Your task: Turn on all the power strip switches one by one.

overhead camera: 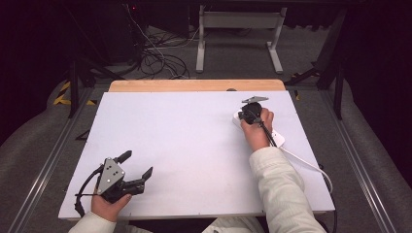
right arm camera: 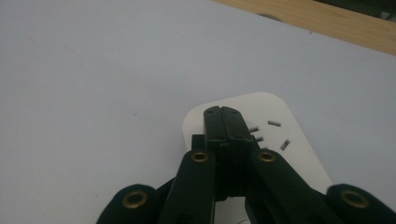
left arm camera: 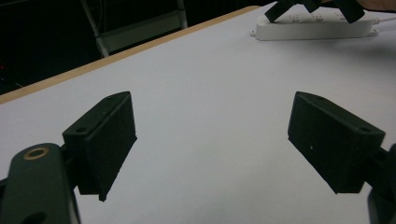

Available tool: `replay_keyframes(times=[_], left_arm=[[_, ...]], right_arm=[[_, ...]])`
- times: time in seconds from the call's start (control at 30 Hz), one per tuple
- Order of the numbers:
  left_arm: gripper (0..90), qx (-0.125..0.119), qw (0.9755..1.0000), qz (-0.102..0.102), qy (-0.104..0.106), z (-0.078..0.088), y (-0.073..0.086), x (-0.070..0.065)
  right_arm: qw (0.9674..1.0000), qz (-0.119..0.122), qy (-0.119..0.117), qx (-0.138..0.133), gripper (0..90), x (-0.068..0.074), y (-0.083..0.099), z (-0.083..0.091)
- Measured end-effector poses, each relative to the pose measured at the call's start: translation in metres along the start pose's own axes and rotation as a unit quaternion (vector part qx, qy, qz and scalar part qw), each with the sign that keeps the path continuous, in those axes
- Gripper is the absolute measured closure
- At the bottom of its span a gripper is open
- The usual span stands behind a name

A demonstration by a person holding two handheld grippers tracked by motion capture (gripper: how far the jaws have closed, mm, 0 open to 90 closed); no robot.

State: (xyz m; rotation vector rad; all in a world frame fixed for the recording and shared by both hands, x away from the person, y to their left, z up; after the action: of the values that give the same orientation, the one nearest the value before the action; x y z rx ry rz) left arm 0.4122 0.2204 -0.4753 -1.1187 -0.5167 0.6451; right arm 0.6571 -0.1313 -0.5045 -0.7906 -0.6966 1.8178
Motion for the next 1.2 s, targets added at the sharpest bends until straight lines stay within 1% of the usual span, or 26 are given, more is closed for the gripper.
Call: replay_keyframes(times=[0.17, 0.67, 0.93, 1.07, 1.13, 1.2], left_arm=[[15.6, 0.0, 1.0, 0.0, 0.0, 0.0001, 0.0, 0.0001], [15.7, 0.0, 1.0, 0.0, 0.002, -0.0001, 0.0002, -0.0005], [15.7, 0.0, 1.0, -0.001, 0.001, 0.0001, 0.0, -0.0004], [15.7, 0.0, 1.0, 0.0, 0.002, 0.0002, 0.0001, -0.0002], [15.6, -0.001, 1.0, -0.001, 0.001, 0.0005, -0.0002, -0.0002], [15.6, -0.001, 1.0, 0.003, 0.001, 0.0007, 0.0, 0.0001]], right_arm=[[1.0, 0.001, 0.001, 0.0, 90.0, 0.0004, 0.0004, -0.0002], [0.9999, -0.011, 0.002, 0.008, 90.0, 0.0006, 0.0007, -0.0008], [0.9999, -0.01, 0.008, 0.009, 90.0, 0.0012, 0.0009, -0.0008], [0.9998, -0.005, 0.014, 0.012, 90.0, 0.0023, 0.001, -0.001], [0.9998, -0.005, 0.015, 0.011, 90.0, 0.0023, 0.0008, -0.0009], [0.9998, -0.01, 0.012, 0.014, 90.0, 0.0018, 0.0004, -0.0001]])
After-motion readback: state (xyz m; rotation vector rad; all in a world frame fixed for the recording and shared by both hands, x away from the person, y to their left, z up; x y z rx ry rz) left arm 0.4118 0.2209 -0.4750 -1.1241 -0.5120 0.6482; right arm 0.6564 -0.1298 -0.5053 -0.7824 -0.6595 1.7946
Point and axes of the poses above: each handheld gripper's, and its own axes: z roughly backward along the jaws, y roughly out of its underside, x roughly to its left, the point moved 7 cm from there along -z, roughly forward along the jaws, and after that the axes turned 13 degrees about y, right-handed, at the moved point
